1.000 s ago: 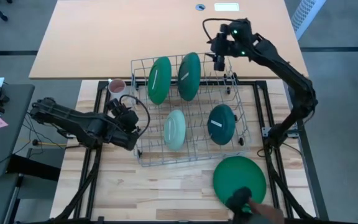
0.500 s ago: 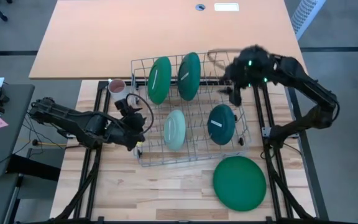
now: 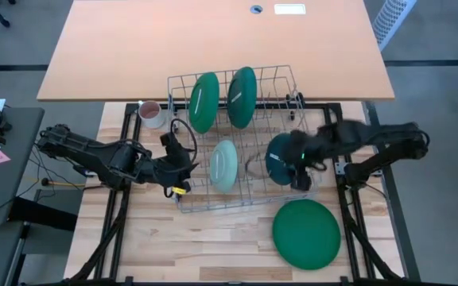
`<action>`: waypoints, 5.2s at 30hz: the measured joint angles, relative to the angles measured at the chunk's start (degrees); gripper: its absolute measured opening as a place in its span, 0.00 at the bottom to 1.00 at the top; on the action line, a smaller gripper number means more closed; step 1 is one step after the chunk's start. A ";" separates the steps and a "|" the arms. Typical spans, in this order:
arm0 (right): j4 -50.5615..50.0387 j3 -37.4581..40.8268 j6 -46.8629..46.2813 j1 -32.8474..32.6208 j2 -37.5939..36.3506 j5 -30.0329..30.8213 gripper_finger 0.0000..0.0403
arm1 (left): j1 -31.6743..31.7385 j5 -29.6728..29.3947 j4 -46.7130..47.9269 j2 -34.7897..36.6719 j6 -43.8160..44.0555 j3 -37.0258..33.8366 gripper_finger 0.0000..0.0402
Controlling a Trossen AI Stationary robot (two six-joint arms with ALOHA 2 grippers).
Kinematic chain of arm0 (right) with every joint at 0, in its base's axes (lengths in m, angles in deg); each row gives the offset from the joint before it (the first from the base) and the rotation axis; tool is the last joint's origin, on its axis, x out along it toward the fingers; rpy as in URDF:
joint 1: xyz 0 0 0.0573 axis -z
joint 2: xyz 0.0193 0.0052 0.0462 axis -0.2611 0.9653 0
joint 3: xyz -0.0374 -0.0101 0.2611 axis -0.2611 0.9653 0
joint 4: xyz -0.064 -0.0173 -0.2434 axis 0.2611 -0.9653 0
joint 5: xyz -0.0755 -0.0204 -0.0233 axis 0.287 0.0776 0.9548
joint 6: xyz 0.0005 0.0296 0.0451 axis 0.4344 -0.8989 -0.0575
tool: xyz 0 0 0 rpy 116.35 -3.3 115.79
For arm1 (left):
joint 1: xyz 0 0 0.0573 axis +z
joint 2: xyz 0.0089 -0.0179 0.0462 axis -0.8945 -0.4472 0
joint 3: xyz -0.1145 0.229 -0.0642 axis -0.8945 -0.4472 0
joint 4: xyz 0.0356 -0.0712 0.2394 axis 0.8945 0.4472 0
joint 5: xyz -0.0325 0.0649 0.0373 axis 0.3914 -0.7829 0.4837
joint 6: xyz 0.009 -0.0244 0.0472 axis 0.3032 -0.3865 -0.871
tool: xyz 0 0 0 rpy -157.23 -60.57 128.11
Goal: Sort dishes
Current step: Put the green plate in the dish rack
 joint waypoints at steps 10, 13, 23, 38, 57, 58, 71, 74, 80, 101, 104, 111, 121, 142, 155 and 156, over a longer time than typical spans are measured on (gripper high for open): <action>11.50 12.86 -19.08 -16.37 0.04 2.97 0.56 | -0.61 5.40 -0.10 -0.06 5.49 -0.07 0.47; 16.22 13.85 -22.87 -21.13 0.04 4.56 0.56 | -1.92 5.99 -0.17 -0.88 6.50 -0.07 0.47; 31.23 13.93 -26.26 -34.16 3.23 14.59 0.56 | -8.74 7.21 0.25 -8.29 5.84 -0.18 0.47; 36.48 13.98 -39.72 -37.25 13.31 11.36 0.56 | -18.52 6.97 0.04 -9.52 11.32 0.45 0.47; 36.74 13.98 -52.43 -39.86 20.38 12.93 0.56 | -21.35 17.92 -3.05 -9.57 18.89 0.45 0.47; 36.65 13.98 -53.63 -39.86 21.29 11.69 0.56 | -21.35 17.96 -3.01 -9.58 18.89 0.45 0.47; 23.84 13.98 -73.19 -36.65 26.45 6.95 0.56 | -21.31 17.92 -2.98 -9.57 16.68 0.45 0.47; 24.29 13.98 -74.08 -35.85 26.45 6.93 0.56 | -21.29 17.90 -3.07 -9.57 16.12 0.45 0.47; 28.69 13.98 -73.95 -35.75 26.45 6.66 0.56 | -21.26 17.54 -3.12 -9.58 15.87 0.45 0.47; 30.08 15.57 -75.77 -31.40 29.64 2.00 0.56 | -21.22 14.87 -4.84 -9.57 14.56 0.45 0.47; 30.91 15.57 -73.53 -30.97 32.04 -2.91 0.56 | -21.24 14.88 -4.84 -9.57 14.65 0.45 0.47; 30.96 15.57 -72.18 -30.37 33.05 -6.07 0.56 | -21.24 14.86 -4.82 -9.57 14.63 0.45 0.47; 31.20 15.55 -70.65 -30.93 33.05 -8.49 0.33 | -21.24 14.82 -4.82 -9.57 14.59 0.45 0.47; 27.10 1.89 -66.38 -39.32 33.09 -10.95 0.05 | -21.24 14.73 -4.82 -9.59 14.50 0.45 0.47; 38.37 -10.88 -53.62 -44.74 33.09 -5.95 0.04 | -22.55 14.88 -4.84 -9.58 15.67 0.45 0.47; 39.11 -11.93 -51.93 -45.13 33.09 -5.78 0.04 | -22.72 14.88 -4.85 -9.57 15.70 0.45 0.47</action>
